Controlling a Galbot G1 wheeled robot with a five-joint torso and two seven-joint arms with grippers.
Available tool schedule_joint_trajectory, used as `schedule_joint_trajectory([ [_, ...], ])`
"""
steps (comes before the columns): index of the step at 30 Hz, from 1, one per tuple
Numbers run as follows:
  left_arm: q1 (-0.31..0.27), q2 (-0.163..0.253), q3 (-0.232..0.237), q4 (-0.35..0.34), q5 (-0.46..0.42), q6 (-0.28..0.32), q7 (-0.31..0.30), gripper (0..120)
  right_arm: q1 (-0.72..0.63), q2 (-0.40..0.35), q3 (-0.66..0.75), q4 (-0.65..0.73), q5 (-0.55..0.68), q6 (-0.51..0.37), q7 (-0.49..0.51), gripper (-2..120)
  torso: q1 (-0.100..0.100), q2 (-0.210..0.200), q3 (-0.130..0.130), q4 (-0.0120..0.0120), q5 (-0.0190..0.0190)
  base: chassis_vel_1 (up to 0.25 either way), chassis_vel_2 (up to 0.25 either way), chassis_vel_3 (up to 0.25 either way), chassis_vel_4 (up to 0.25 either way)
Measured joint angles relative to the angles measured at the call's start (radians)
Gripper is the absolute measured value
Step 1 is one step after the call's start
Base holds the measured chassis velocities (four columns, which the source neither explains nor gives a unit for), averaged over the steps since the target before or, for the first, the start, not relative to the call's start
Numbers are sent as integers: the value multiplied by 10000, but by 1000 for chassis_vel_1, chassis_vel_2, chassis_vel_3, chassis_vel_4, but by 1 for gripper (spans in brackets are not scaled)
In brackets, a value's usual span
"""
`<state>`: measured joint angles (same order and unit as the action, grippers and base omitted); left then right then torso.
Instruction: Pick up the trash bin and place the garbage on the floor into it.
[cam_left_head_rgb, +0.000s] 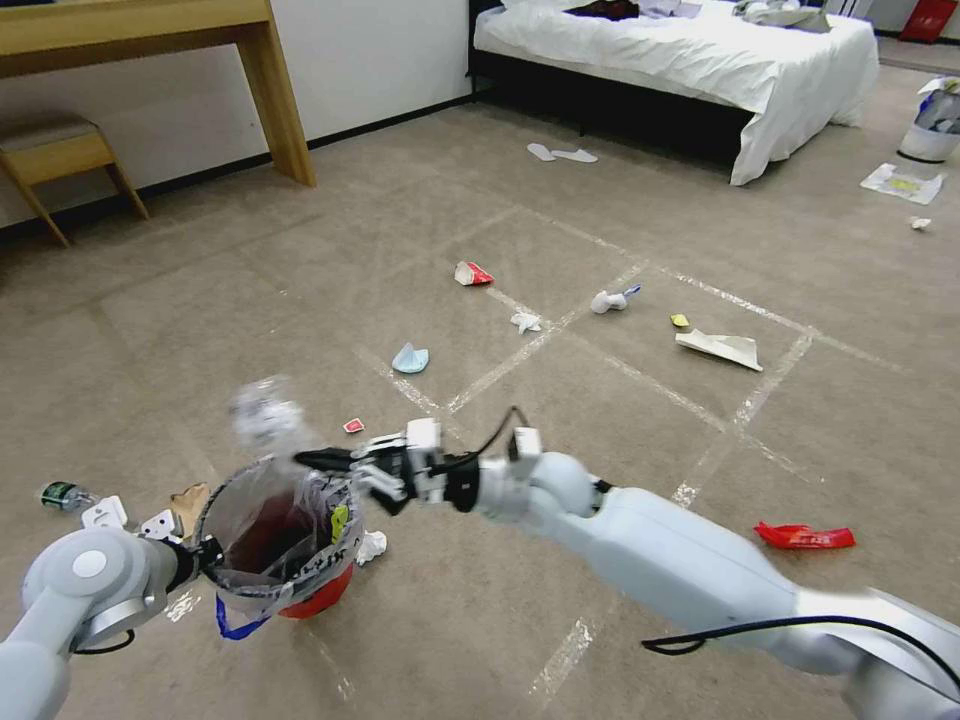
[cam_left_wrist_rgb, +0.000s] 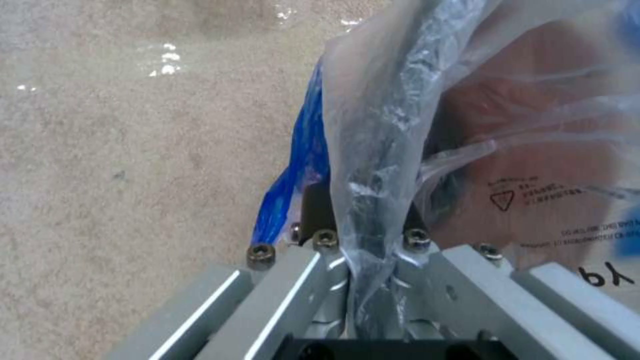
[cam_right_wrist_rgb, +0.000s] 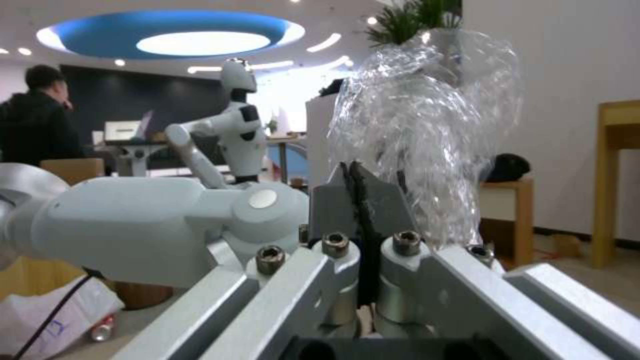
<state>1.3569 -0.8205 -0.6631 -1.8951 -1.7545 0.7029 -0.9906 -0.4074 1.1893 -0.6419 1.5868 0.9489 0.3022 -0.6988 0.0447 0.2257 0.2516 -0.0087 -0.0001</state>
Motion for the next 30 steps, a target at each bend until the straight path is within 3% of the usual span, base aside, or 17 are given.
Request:
schedule_joint_trajectory([
  [14,-160,40,-81,-228,-162,-42,-66,1,183,425,-451,-449,-22,-4,166,0,-1,1,-1,-2,1,0,0,0,0],
  [30,68,182,-350,-513,-298,-67,-168,1,110,872,-353,-1462,-190,130,169,0,-1,1,-1,-1,3,0,0,0,0],
])
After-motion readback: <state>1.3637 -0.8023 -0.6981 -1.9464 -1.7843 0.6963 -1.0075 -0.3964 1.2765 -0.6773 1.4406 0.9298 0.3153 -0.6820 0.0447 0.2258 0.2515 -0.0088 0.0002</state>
